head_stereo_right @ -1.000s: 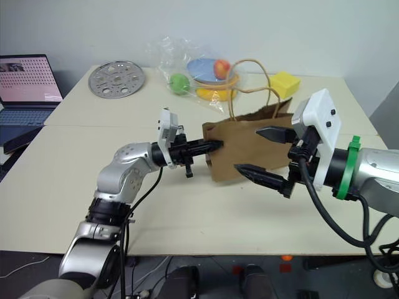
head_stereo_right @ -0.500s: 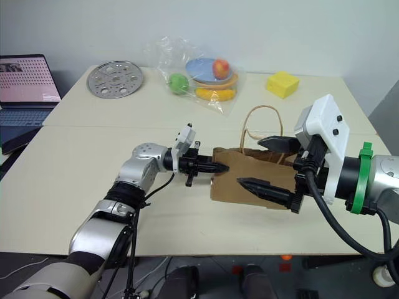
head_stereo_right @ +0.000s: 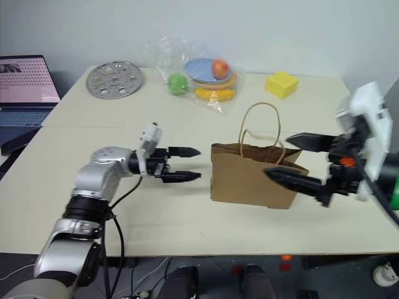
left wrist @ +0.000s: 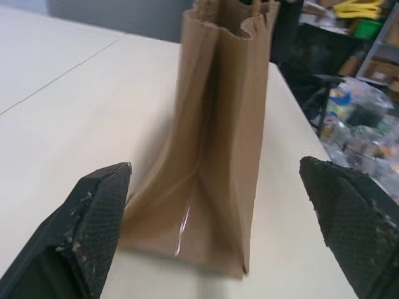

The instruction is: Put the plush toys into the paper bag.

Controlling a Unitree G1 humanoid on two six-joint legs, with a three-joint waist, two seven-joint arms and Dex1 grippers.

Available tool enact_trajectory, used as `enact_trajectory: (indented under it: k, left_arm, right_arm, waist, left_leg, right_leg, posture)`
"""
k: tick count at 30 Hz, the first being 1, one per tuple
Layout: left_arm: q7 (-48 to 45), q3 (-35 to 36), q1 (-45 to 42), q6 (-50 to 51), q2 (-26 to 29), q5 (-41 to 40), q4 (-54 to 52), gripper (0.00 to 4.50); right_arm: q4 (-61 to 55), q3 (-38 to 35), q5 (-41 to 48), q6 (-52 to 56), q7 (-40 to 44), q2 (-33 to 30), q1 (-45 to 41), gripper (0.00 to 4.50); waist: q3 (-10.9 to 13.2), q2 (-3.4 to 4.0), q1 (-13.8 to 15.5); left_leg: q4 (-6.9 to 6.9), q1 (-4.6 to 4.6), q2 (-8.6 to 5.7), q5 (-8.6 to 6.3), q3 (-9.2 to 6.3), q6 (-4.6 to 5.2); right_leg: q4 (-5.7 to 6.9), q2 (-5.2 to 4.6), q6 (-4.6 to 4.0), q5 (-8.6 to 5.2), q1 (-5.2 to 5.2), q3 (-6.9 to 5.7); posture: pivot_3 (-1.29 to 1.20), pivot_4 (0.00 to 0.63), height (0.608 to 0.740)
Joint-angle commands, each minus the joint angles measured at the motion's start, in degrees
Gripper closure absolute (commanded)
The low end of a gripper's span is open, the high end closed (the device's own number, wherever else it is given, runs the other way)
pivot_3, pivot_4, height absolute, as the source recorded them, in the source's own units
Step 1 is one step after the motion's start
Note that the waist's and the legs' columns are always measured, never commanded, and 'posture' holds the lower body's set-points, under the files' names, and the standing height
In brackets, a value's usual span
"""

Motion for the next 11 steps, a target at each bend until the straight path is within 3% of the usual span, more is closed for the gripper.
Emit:
enact_trajectory:
  k: [1, 3, 5, 8, 11]
  left_arm:
    - [6.90, 2.05, -0.12, 1.37, 2.47, 1.60, -7.33, 0.02]
    - [9.07, 2.34, 0.10, 2.35, 3.95, 2.13, -9.76, 0.02]
    - [10.13, 2.81, 0.24, 2.18, 5.17, 2.26, -10.16, 0.02]
    - [13.13, 3.47, 0.29, 2.74, 5.52, 2.12, -11.35, 0.02]
    - [14.53, 4.34, 1.00, 2.77, 5.61, 1.41, -12.11, 0.02]
  right_arm:
    - [3.02, -14.27, -12.21, 5.00, 7.71, 4.38, 10.99, 0.00]
    - [3.42, -17.35, -30.55, -0.99, 15.86, 8.13, 22.78, 0.00]
    - [5.93, -14.91, -42.92, -10.47, 18.74, 10.36, 27.74, 0.00]
    - [13.57, -5.28, -56.41, -25.53, 18.48, 14.13, 24.65, 0.00]
    - [15.66, 5.28, -61.83, -31.15, 18.14, 17.88, 18.61, 0.00]
  waist:
    - [-0.04, -0.05, 0.45]
    - [-0.23, -0.36, 1.15]
    - [-0.21, -0.20, 1.28]
    - [-0.20, -0.11, 0.72]
    - [-0.20, -0.12, -0.01]
  left_leg:
    - [0.01, 0.06, -0.02, 0.00, 0.00, 0.00]
    - [0.03, 0.06, -0.12, 0.00, -0.06, 0.00]
    - [0.00, 0.03, -0.11, 0.00, -0.03, 0.00]
    - [0.09, 0.05, -0.18, 0.00, 0.18, 0.00]
    - [0.10, 0.13, -0.14, 0.03, 0.29, 0.04]
  right_leg:
    - [0.00, -0.03, 0.02, 0.00, 0.05, 0.00]
    - [-0.15, -0.04, 0.08, -0.02, 0.16, -0.05]
    - [-0.46, 0.01, 0.36, 0.08, 0.19, -0.07]
    - [-0.58, -0.06, 0.39, 0.11, 0.14, 0.24]
    - [-0.72, -0.04, 0.16, 0.28, 0.15, 0.31]
  posture:
    - [0.00, 0.150, 0.740]
    - [0.00, 0.150, 0.740]
    - [0.00, 0.150, 0.740]
    - [0.00, 0.150, 0.740]
    - [0.00, 0.150, 0.740]
